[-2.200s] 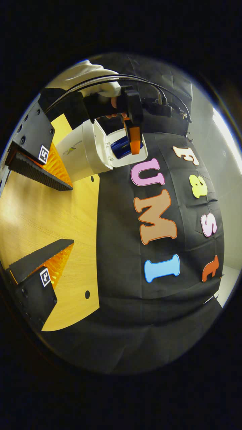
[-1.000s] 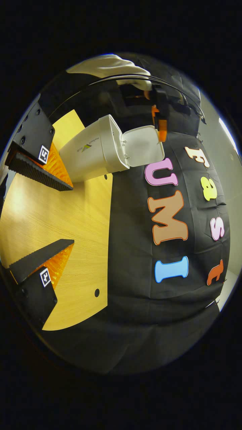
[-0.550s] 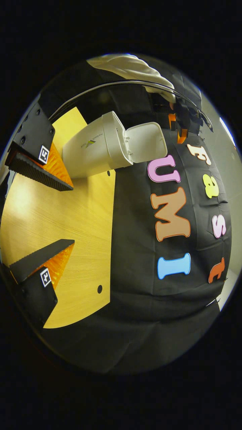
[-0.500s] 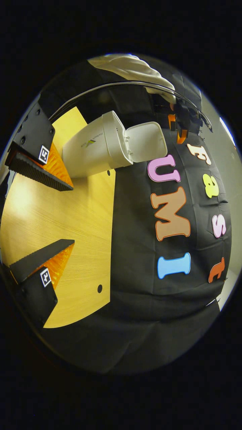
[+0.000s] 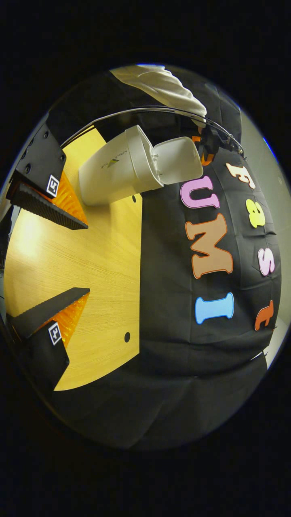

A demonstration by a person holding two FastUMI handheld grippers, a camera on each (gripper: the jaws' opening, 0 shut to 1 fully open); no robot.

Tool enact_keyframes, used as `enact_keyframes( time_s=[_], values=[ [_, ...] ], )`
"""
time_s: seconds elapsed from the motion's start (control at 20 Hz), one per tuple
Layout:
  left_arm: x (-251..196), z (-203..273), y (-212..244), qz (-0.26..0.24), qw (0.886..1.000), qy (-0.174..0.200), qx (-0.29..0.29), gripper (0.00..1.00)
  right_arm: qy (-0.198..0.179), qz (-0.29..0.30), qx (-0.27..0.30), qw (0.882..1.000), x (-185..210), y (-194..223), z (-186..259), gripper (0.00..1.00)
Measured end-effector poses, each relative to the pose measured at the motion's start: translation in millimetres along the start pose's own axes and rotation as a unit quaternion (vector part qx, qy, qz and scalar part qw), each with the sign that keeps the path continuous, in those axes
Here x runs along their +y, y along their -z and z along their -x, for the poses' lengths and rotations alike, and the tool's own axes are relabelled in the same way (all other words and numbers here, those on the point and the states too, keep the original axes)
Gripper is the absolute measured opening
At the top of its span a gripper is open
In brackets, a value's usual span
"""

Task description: Press the lid of the desktop garbage bin to open it, pick up the crumpled paper on the desktop and throw it into the bin, then pick up the pop can on the desktop and drop it into the bin, and finally close the garbage bin lid.

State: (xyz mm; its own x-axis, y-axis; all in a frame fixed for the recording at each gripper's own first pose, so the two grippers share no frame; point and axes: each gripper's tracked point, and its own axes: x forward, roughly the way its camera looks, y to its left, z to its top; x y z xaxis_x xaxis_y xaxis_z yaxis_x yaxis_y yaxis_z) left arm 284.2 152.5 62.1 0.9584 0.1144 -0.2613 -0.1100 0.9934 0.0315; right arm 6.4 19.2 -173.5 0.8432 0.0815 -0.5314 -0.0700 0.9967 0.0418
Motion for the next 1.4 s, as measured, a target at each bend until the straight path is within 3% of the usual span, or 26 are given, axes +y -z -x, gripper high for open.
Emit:
enact_keyframes(
  time_s=[0.4,0.65,0.9,0.95,1.15,1.4],
  values=[
    [-18,50,13,-0.02,0.998,0.006,-0.052,0.93,-0.008,-0.002,0.003,1.0,2,3,-2,0.96],
    [-36,90,45,-0.037,0.996,0.012,-0.079,0.93,-0.022,0.002,0.014,1.0,11,7,-9,0.96],
    [-45,109,114,-0.031,0.998,0.004,-0.053,0.93,-0.035,0.018,0.02,0.999,21,7,-15,0.94],
    [-47,110,128,-0.033,0.998,0.005,-0.046,0.97,-0.035,0.022,0.019,0.999,22,7,-17,0.96],
    [-52,109,171,-0.061,0.998,0.003,-0.02,0.93,-0.04,0.024,0.024,0.999,24,5,-20,0.96],
    [-52,111,177,-0.052,0.998,-0.007,-0.042,0.92,-0.037,0.024,0.039,0.998,19,16,-25,0.96]
  ],
)
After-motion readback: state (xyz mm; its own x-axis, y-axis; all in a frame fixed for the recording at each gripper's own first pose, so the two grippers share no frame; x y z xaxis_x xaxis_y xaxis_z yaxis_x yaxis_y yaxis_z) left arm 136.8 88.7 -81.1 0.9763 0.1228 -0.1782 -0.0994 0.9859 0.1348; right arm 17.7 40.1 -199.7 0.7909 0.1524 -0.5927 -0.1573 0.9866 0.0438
